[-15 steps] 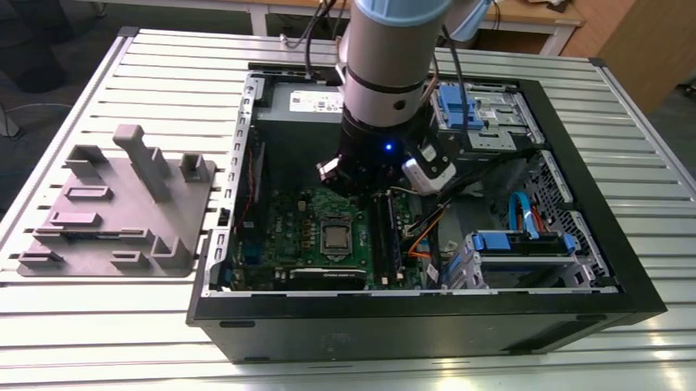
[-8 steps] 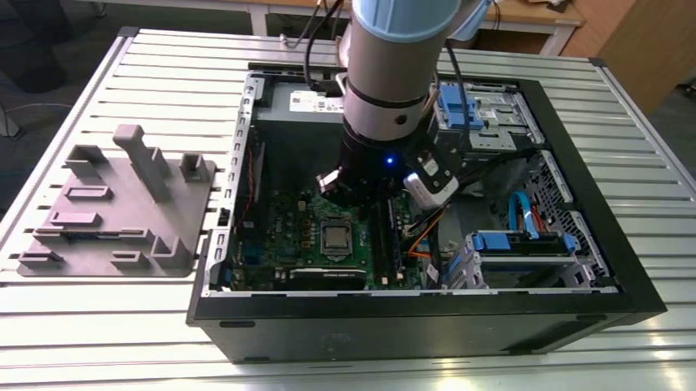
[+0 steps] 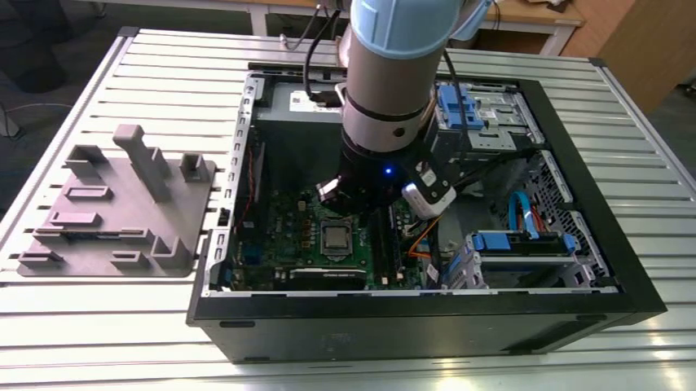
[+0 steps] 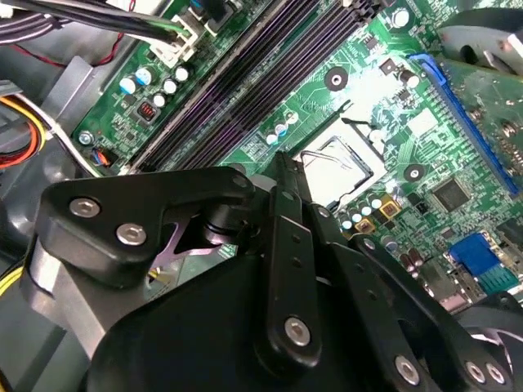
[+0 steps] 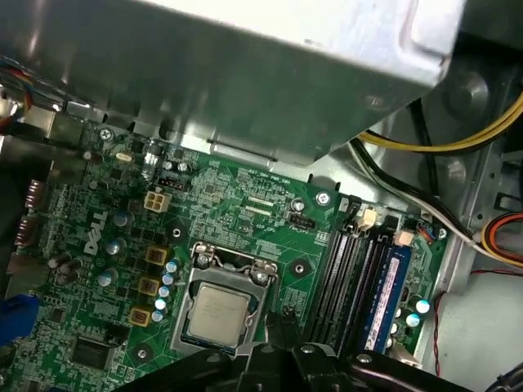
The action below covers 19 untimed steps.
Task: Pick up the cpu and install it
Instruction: 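Install the first cpu locking lever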
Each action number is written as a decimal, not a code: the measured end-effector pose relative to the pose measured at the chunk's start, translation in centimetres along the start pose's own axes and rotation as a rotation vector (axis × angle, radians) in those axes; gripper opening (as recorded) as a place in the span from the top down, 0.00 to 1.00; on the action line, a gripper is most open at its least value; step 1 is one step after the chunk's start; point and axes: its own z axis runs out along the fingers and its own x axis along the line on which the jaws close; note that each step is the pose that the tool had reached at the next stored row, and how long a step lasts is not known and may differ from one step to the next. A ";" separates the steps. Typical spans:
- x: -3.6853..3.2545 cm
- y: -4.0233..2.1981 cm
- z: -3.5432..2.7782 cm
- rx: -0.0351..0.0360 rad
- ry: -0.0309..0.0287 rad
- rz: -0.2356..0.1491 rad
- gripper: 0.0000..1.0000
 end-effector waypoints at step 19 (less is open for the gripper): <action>0.69 -0.63 0.76 0.0088 0.0014 0.000 0.89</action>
